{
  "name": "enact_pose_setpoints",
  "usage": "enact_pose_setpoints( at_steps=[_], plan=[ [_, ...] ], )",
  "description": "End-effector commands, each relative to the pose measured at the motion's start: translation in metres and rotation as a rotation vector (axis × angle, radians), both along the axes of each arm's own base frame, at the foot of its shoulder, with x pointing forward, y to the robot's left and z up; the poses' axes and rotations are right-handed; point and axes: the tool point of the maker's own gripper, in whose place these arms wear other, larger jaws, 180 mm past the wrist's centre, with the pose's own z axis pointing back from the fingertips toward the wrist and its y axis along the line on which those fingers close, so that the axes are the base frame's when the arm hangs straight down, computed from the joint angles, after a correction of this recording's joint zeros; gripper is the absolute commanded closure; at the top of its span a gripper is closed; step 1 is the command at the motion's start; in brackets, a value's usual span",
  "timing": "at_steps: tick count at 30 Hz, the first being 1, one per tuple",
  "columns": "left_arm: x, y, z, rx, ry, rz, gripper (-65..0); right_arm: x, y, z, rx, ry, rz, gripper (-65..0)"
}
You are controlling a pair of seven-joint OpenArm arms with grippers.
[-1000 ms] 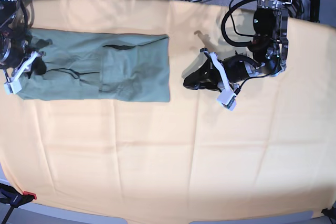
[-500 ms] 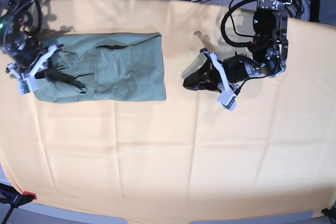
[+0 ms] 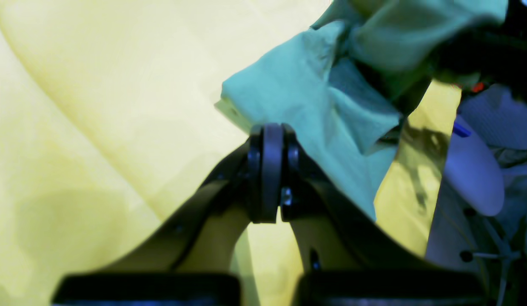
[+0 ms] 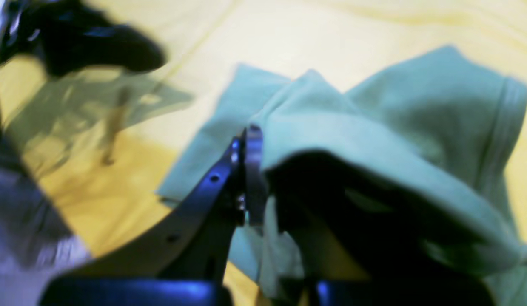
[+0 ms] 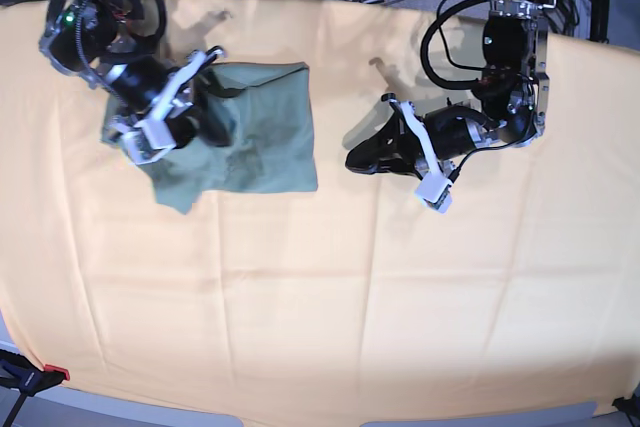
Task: Fold the T-shirt properly
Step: 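Grasp the strip's other end with the right gripper and lift it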
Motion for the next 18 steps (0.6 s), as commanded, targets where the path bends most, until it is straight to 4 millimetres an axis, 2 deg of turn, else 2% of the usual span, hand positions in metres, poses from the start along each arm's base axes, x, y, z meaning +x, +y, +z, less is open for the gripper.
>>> enact_pose_setpoints(
  at_steps=[1, 8, 13, 17, 18],
  plan=[
    [0.007, -0.001, 0.018, -0.039, -0.053, 0.000, 0.0, 0.003, 0.011, 0.013, 0.016, -0.056, 0.036, 0.0],
    [0.006, -0.001, 0.017, -0.035, -0.049, -0.002, 0.0, -0.006, 0.066, 0.006, -0.051, -0.081, 0.192, 0.0],
    [0.006, -0.001, 0.017, -0.035, -0.049, -0.002, 0.0, 0.001, 0.081, 0.009, -0.093, -0.150, 0.161, 0.0],
    [0.006, -0.001, 0.017, -0.035, -0.049, -0.002, 0.0, 0.003, 0.090, 0.003, -0.126, -0.156, 0.186, 0.0],
    [0.006, -0.001, 0.017, -0.035, -0.050, -0.002, 0.0, 0.002, 0.095, 0.002, -0.121, -0.155, 0.207, -5.7]
  ],
)
